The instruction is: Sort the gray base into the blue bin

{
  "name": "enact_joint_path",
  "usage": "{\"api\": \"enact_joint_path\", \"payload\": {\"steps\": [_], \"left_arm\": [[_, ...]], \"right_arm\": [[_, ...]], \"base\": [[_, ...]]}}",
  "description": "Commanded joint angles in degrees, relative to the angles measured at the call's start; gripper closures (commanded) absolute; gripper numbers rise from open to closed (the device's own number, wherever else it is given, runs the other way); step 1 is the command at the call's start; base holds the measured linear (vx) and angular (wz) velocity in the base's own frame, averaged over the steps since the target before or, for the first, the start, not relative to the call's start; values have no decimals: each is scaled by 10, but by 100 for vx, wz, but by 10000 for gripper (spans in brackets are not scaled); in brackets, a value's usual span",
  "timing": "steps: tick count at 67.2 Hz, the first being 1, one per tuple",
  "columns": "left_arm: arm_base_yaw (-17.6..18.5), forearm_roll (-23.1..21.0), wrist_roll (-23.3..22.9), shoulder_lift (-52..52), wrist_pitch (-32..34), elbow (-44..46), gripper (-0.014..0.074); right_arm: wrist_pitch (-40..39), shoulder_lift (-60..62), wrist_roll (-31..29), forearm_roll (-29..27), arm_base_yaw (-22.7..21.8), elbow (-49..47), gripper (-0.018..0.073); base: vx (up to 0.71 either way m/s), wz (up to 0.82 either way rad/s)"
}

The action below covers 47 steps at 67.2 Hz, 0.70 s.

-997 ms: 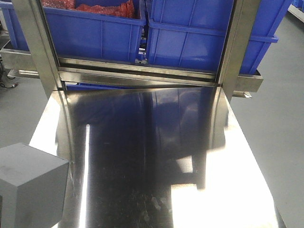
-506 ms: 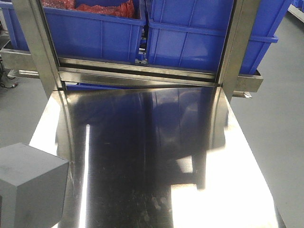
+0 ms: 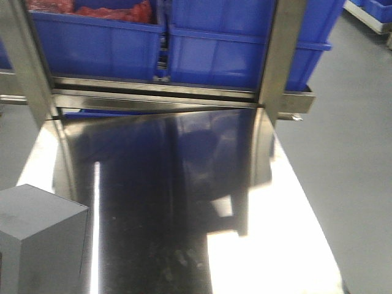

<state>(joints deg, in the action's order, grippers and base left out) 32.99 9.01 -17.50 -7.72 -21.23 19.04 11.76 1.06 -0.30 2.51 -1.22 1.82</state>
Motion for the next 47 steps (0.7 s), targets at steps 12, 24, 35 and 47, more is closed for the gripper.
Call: {"api": "enact_joint_path", "payload": {"steps": [12,24,35,47], "left_arm": [[3,-2,-4,-4,60,17,603],[3,-2,-4,-4,60,17,603],[3,-2,-4,-4,60,17,603],[3,-2,-4,-4,60,17,603]], "right_arm": [[-47,4,-4,5,-4,3,564],[-47,4,-4,5,-4,3,564],[-45,4,-4,5,-4,3,564],[-45,4,-4,5,-4,3,564]], "base": [[-5,-49],[-6,-67],[-8,-69],[-8,-65]]}}
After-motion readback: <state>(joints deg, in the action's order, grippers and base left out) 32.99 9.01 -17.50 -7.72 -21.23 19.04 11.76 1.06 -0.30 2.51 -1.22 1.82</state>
